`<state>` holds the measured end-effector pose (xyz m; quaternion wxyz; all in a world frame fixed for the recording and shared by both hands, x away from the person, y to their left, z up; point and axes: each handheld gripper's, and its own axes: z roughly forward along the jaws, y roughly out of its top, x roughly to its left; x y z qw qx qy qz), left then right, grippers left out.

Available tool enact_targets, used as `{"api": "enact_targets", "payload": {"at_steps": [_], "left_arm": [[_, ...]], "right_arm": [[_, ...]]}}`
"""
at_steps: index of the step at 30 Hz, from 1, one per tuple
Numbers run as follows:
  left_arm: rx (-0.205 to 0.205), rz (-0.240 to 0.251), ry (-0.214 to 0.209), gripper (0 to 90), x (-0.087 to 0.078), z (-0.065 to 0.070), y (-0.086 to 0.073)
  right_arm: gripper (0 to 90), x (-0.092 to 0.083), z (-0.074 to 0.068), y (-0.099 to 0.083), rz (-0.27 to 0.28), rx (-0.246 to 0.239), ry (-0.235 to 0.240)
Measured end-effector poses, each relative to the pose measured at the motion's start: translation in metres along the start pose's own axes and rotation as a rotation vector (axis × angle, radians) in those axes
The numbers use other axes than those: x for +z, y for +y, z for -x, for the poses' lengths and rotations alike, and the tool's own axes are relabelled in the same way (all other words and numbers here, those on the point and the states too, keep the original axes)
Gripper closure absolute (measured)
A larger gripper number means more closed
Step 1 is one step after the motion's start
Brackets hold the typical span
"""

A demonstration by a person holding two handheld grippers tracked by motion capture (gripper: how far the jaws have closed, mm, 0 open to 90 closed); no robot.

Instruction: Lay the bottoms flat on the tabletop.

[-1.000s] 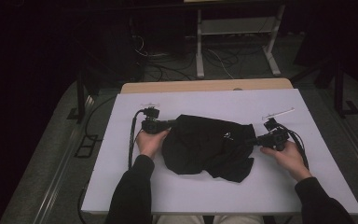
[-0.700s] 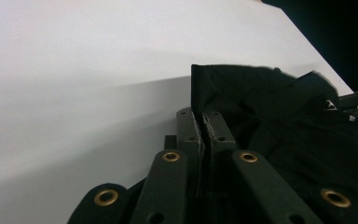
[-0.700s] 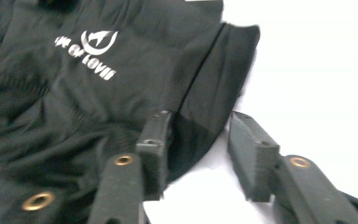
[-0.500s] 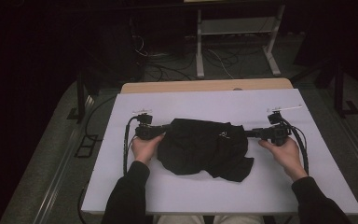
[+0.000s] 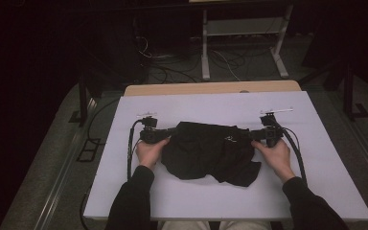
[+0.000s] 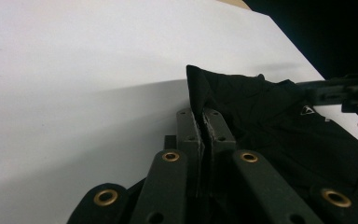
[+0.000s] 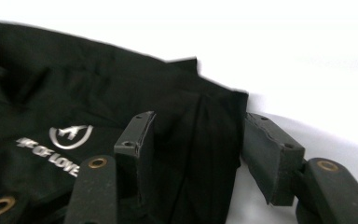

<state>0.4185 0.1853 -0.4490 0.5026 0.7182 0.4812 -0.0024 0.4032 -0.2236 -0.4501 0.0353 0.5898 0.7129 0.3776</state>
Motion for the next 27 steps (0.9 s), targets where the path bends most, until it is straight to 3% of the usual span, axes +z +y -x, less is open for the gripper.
{"api": "enact_targets", "payload": {"at_steps": [1,6,9,12,13,14,16,21,24,27], "left_arm": [[0.001,-0.001,0.002,85.8,0.0,0.0,0.0],[0.009,0.002,0.021,85.9,-0.002,-0.001,0.0],[0.006,0.004,0.029,85.9,-0.005,-0.004,0.001],[-0.018,0.027,0.024,85.9,-0.009,-0.008,0.002],[-0.018,0.027,0.024,85.9,-0.009,-0.008,0.002],[-0.034,0.039,0.019,85.9,-0.011,-0.01,0.003],[-0.041,0.049,0.025,86.0,-0.013,-0.011,0.003],[-0.051,0.063,0.018,86.0,-0.015,-0.014,0.004],[-0.041,0.067,0.02,86.1,-0.015,-0.01,0.005],[-0.039,0.082,0.013,86.1,-0.017,-0.008,0.008]], "right_arm": [[46.1,0.003,-0.002,0.0,-0.013,-0.007,-0.01],[81.8,0.007,-0.014,-0.001,-0.058,-0.108,-0.019],[83.8,0.002,-0.015,0.001,-0.04,-0.132,-0.021],[84.2,-0.008,-0.008,0.005,0.007,-0.125,0.043],[84.2,-0.008,-0.008,0.005,0.007,-0.125,0.043],[84.4,-0.015,-0.001,0.009,0.037,-0.116,0.089],[85.1,-0.021,0.006,0.011,0.062,-0.093,0.097],[85.0,-0.024,0.026,0.015,0.087,-0.037,0.083],[85.0,-0.021,0.029,0.017,0.076,-0.057,0.052],[85.1,-0.02,0.031,0.022,0.089,-0.057,0.057]]}}
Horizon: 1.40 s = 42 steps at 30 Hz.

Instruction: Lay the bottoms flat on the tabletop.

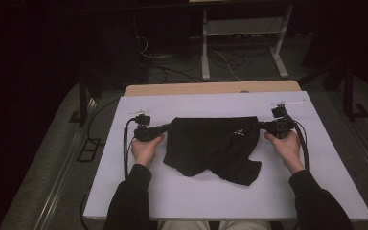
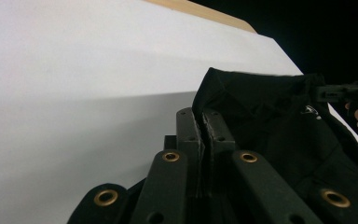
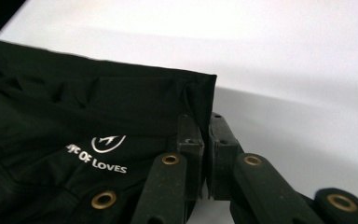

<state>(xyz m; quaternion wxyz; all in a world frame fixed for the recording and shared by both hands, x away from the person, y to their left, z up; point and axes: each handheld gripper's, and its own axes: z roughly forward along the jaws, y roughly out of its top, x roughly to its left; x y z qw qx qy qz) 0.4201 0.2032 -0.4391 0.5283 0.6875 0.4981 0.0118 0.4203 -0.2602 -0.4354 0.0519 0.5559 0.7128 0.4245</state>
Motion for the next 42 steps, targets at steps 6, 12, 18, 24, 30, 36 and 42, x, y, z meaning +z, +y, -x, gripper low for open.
{"api": "enact_targets", "payload": {"at_steps": [6,12,18,24,30,36,42], "left_arm": [[-0.021,0.049,-0.013,86.1,-0.01,-0.003,0.006],[-0.019,0.072,-0.003,86.2,-0.013,-0.004,0.015],[-0.03,0.082,0.014,86.2,-0.011,-0.007,0.024],[-0.054,0.084,0.036,86.2,-0.002,-0.013,0.034],[-0.049,0.06,0.045,86.1,0.005,-0.015,0.041],[-0.038,0.052,0.049,86.1,0.007,-0.014,0.05],[-0.024,0.042,0.049,86.1,0.005,-0.011,0.072]], "right_arm": [[85.5,-0.008,0.007,0.011,0.037,0.004,0.105],[85.6,-0.009,0.009,0.026,0.042,-0.005,0.173],[85.6,0.008,0.011,0.044,0.03,0.036,0.208],[85.6,0.019,0.015,0.056,0.029,0.064,0.213],[85.6,0.025,0.022,0.065,0.013,0.08,0.208],[85.6,0.026,0.027,0.074,0.002,0.079,0.219],[85.6,0.023,0.025,0.092,0.005,0.065,0.225]]}}
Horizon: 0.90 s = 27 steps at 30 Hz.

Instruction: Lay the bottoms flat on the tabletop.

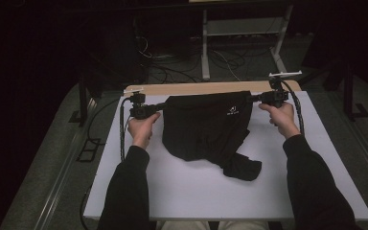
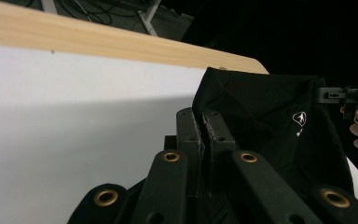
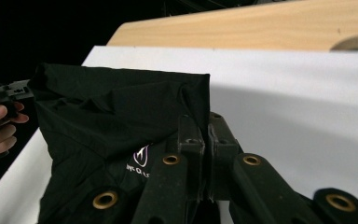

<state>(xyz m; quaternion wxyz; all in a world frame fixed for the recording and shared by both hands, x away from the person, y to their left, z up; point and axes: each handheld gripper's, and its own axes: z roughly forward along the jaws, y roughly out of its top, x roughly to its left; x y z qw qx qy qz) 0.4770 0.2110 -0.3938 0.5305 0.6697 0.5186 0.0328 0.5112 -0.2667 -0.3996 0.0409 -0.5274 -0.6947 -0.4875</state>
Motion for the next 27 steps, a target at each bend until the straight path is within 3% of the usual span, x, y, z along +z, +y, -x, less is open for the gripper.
{"api": "enact_targets", "payload": {"at_steps": [4,7,12,14,15,17,18,19,20,21,22,24,27], "left_arm": [[0.004,-0.01,0.005,86.1,0.001,0.002,0.012],[0.004,-0.012,0.016,86.1,0.002,0.005,0.027],[-0.021,-0.003,0.037,86.1,0.007,0.004,0.045],[-0.037,0.009,0.037,86.1,0.01,0.005,0.049],[-0.039,0.024,0.06,86.0,0.013,0.005,0.049],[-0.024,0.043,0.128,79.4,0.018,0.003,0.046],[-0.046,0.034,0.137,69.8,0.019,-0.002,0.042],[-0.078,0.039,0.132,66.2,0.02,-0.007,0.037],[-0.078,0.039,0.132,61.8,0.02,-0.007,0.037],[-0.16,0.086,0.097,58.5,0.019,-0.018,0.024],[-0.155,0.09,0.099,57.0,0.019,-0.023,0.016],[-0.134,0.054,0.14,49.3,0.019,-0.028,0.005],[-0.148,0.023,0.124,40.2,0.018,-0.034,-0.007]], "right_arm": [[85.5,0.0,-0.004,0.01,0.01,-0.003,-0.005],[85.5,0.002,-0.01,0.028,0.002,-0.007,-0.034],[85.3,0.007,-0.014,0.042,0.028,-0.02,-0.056],[84.9,0.01,-0.014,0.046,0.058,-0.001,-0.098],[83.8,0.012,-0.015,0.047,0.074,0.008,-0.126],[73.1,0.019,-0.015,0.047,0.102,-0.011,-0.222],[68.4,0.023,-0.013,0.044,0.09,-0.013,-0.293],[63.6,0.027,-0.01,0.039,0.069,0.008,-0.332],[63.6,0.027,-0.01,0.039,0.069,0.008,-0.332],[57.9,0.032,-0.004,0.026,0.071,0.05,-0.334],[57.5,0.033,-0.002,0.02,0.071,0.048,-0.325],[55.4,0.035,0.003,0.007,0.05,0.032,-0.325],[49.1,0.033,0.011,-0.013,0.028,0.055,-0.295]]}}
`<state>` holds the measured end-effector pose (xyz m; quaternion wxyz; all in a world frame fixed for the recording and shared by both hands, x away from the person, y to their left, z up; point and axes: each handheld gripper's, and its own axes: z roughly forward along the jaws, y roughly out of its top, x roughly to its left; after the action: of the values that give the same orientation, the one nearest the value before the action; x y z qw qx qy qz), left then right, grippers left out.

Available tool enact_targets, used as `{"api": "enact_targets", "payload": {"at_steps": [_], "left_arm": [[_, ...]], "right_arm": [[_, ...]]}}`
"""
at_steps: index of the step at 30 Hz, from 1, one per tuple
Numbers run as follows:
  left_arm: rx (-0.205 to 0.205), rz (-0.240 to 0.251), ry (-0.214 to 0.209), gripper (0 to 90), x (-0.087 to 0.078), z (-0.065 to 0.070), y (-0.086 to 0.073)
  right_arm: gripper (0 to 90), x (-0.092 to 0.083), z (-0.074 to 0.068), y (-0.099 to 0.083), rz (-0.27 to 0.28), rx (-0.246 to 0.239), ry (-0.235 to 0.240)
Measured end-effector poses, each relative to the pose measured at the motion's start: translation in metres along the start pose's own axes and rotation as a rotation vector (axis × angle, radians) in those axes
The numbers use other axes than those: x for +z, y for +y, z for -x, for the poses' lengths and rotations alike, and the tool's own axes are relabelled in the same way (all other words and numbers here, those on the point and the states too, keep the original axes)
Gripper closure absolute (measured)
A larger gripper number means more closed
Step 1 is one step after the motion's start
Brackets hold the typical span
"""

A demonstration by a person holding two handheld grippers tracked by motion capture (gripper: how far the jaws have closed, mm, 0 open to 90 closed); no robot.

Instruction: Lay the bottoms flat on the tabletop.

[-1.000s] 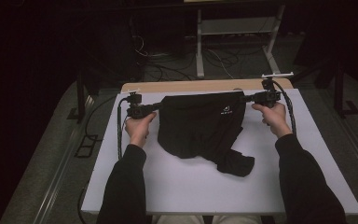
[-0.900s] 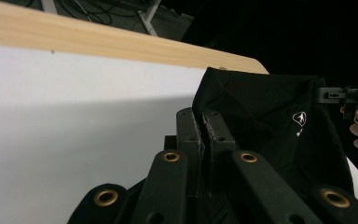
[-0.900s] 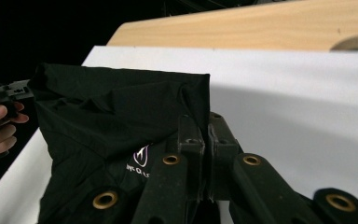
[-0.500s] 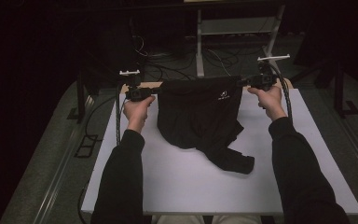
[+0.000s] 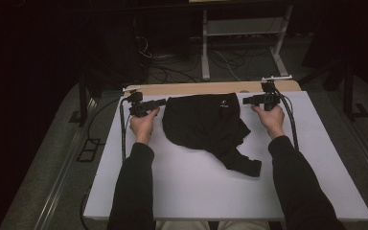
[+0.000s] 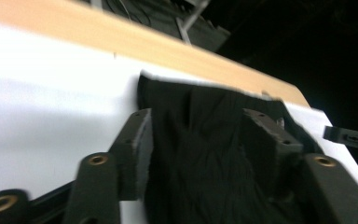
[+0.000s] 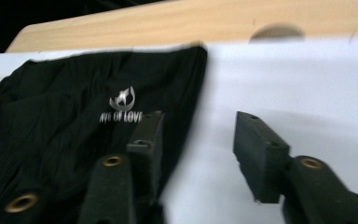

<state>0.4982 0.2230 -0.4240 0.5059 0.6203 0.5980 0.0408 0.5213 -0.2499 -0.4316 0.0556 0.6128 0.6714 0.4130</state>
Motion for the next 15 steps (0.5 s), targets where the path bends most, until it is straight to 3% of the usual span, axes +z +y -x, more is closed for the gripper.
{"api": "enact_targets", "payload": {"at_steps": [1,2,3,4,11,15], "left_arm": [[0.0,0.0,0.0,38.0,0.0,0.0,0.0],[0.006,-0.008,0.0,35.8,-0.001,-0.002,-0.006],[0.006,-0.008,0.0,34.9,-0.001,-0.002,-0.006],[0.008,-0.009,-0.001,33.6,-0.003,-0.003,-0.012],[0.038,-0.036,-0.028,29.2,-0.005,-0.002,-0.029],[0.031,-0.041,-0.046,27.2,-0.007,-0.001,-0.039]], "right_arm": [[49.1,0.0,0.0,0.0,0.0,0.0,0.0],[44.2,-0.003,0.003,-0.009,0.013,0.024,0.044],[44.2,-0.003,0.003,-0.009,0.013,0.024,0.044],[40.0,-0.006,0.005,-0.016,0.019,0.041,0.093],[32.6,-0.019,-0.002,-0.033,0.005,-0.013,0.162],[27.9,-0.024,-0.008,-0.045,-0.012,-0.049,0.215]]}}
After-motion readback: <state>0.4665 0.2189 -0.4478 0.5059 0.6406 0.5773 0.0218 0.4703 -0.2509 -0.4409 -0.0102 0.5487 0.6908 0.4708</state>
